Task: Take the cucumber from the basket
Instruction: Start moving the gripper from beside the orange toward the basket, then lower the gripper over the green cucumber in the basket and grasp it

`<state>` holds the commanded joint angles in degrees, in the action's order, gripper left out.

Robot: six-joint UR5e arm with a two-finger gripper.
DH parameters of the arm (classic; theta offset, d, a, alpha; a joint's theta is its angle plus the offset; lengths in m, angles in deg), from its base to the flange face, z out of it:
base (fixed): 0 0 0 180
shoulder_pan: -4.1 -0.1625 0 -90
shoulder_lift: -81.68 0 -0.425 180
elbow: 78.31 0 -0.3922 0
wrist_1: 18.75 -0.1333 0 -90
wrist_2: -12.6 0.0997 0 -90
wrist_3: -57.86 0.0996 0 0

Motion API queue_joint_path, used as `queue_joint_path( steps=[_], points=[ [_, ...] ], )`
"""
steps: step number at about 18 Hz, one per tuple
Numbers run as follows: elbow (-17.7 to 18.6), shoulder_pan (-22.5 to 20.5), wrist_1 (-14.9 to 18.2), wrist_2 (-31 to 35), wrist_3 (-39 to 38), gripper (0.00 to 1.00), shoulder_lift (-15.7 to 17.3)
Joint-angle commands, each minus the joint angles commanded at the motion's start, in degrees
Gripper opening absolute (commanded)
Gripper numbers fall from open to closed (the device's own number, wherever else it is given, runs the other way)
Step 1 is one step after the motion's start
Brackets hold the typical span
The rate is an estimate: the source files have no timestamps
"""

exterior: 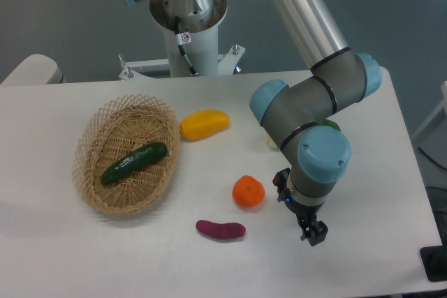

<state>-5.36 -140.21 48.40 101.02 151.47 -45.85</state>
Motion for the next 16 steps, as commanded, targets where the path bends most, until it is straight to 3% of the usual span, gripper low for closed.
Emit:
queue_joint_path(
  steps=[9,16],
  points=[
    [1.1,0.5,1.9,-0.4,-4.1,1.00,1.5],
    [10.4,3.5,3.3,-4.4,-10.6,1.00,9.0]
  ],
)
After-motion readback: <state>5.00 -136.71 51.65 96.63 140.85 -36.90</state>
